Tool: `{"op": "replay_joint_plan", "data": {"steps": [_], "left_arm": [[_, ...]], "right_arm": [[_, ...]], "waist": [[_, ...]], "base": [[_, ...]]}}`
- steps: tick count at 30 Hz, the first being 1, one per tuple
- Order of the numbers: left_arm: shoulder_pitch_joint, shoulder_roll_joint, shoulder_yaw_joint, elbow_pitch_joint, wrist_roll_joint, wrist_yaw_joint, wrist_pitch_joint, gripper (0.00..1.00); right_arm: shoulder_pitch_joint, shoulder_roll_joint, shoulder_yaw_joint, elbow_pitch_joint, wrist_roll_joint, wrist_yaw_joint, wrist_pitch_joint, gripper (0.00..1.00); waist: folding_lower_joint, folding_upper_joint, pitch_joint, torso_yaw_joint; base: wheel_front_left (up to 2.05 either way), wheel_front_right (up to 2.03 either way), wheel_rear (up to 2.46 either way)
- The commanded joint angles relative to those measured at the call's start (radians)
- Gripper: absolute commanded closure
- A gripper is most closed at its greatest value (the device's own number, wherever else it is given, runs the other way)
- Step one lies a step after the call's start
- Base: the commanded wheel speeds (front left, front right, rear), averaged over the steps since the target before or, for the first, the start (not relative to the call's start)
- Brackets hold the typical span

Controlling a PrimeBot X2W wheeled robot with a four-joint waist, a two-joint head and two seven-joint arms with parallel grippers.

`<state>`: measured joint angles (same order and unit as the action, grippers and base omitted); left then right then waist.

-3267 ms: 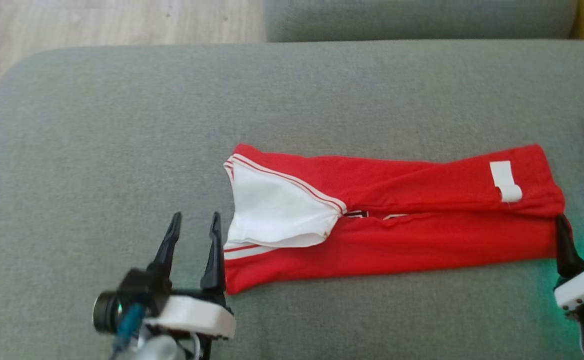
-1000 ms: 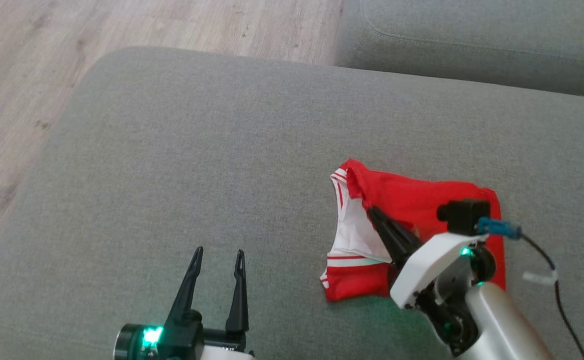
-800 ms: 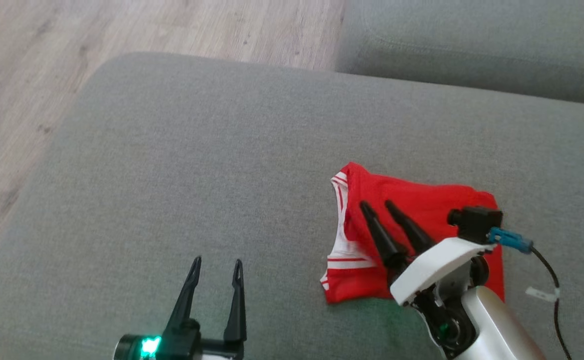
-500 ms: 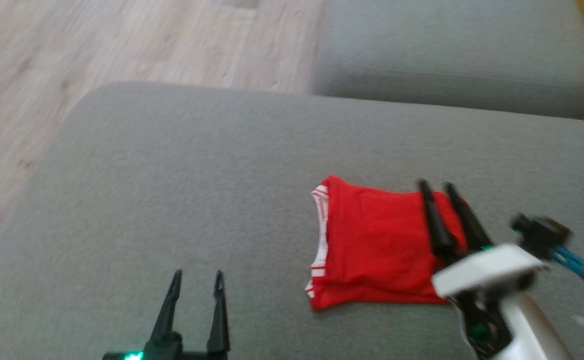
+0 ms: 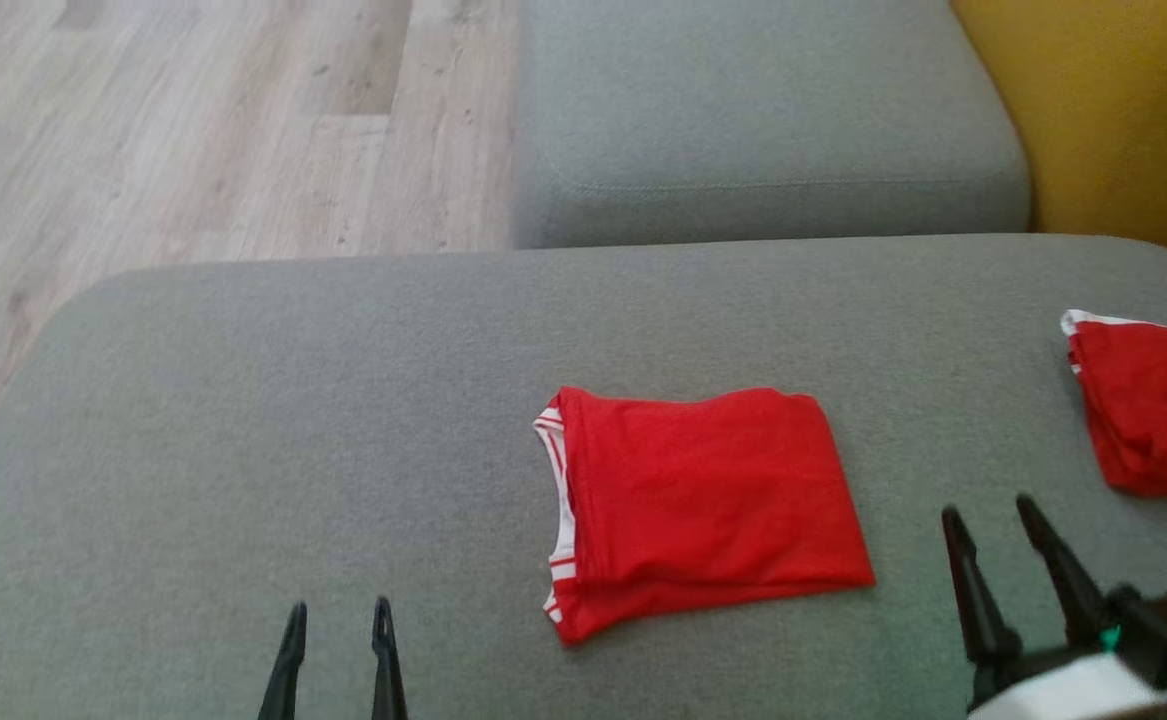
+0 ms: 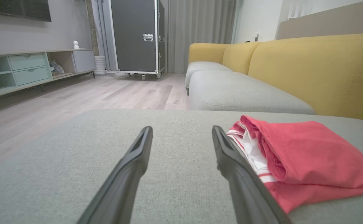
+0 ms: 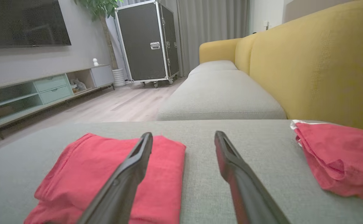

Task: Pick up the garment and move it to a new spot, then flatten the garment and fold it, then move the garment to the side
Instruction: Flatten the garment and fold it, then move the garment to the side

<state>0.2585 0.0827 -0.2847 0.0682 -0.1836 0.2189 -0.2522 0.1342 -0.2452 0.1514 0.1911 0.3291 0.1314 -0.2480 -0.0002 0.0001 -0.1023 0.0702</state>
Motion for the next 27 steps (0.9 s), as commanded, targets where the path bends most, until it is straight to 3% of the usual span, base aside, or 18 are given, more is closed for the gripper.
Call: {"op": "replay_joint_plan", "data": {"steps": [1,9,27], "left_arm": [[-0.025,-0.013,0.043,-0.029,0.013,-0.004,-0.010,0.00],[-0.004,-0.018,0.069,-0.017,0.030,-0.027,-0.010,0.00],[-0.008,-0.027,0.098,0.000,0.040,-0.056,-0.010,0.00]], "right_arm": [[-0.002,0.005,-0.001,-0.045,-0.024,-0.001,-0.013,0.00],[0.041,0.051,-0.042,-0.076,-0.093,-0.001,-0.014,0.00],[0.030,0.068,-0.032,-0.053,-0.087,-0.001,-0.014,0.00]], "waist": [[0.0002,-0.0001,-0.005,-0.008],[0.0002,-0.0001,-0.001,-0.026],[0.0002,-0.0001,-0.006,-0.030]], "base": [[0.00,0.00,0.00],[0.00,0.00,0.00],[0.00,0.00,0.00]]}}
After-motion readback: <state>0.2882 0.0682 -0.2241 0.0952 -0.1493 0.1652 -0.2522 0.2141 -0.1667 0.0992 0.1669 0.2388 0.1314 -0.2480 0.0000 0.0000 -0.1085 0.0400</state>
